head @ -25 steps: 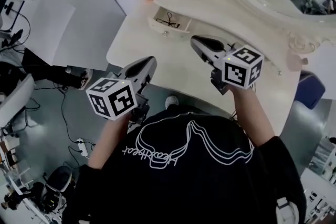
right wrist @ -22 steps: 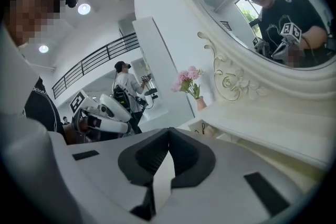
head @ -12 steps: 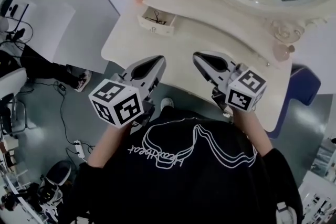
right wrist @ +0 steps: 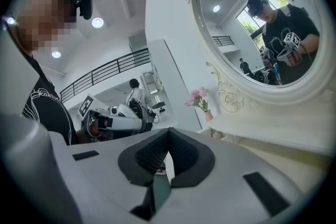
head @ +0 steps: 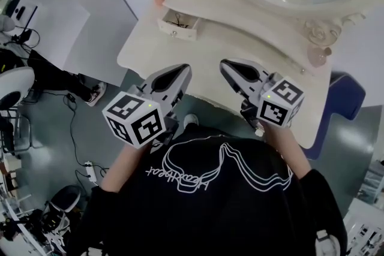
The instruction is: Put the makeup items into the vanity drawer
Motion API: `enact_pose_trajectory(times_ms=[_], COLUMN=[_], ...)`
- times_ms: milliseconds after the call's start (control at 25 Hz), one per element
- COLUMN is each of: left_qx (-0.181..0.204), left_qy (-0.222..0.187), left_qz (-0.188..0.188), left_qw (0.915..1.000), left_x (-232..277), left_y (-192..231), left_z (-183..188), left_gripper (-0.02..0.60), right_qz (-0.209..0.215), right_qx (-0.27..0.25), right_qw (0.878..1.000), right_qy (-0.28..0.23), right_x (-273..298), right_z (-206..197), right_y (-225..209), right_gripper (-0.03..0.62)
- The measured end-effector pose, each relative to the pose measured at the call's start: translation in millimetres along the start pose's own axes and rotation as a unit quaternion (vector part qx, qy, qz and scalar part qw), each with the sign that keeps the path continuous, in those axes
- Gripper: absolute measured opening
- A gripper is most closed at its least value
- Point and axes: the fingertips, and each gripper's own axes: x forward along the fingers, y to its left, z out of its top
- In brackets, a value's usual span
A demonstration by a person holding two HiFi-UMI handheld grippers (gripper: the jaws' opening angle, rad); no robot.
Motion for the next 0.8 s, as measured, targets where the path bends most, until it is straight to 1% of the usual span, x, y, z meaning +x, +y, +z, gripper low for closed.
enact_pose_trajectory(times_ms=[280,440,640,800], left_qx=[-0.002,0.012,0.009,0.022], left_qy=[-0.014,-0.016,-0.028,-0.025], left_qz=[0.006,0.009,0.0,0.006], left_qw=[0.9999,0.9998,0.9996,0.9994], left_x=[-6.0,-7.9,-10.5,-11.9], left_y=[-8.2,-14.6,-26.3,-37.7], left_z=[-4.0,-3.1,-3.0,-7.0], left_gripper=[0.006,0.006,0.006,0.006], right_qz=[-0.001,-0.002,0.001,0.005], right_qx=[-0.015,-0.02,-0.028,-0.035], right_qw=[1.0,1.0,1.0,0.999], right_qy=[-0.002,-0.003,-0.007,-0.011], right_x=[-8.8,-11.7,-18.3,-27.5], right_z=[-2.2,0.4,0.8,1.8], right_y=[8.1,12.3,17.7,24.5], right_gripper=[0.005,0.005,0.005,0.005])
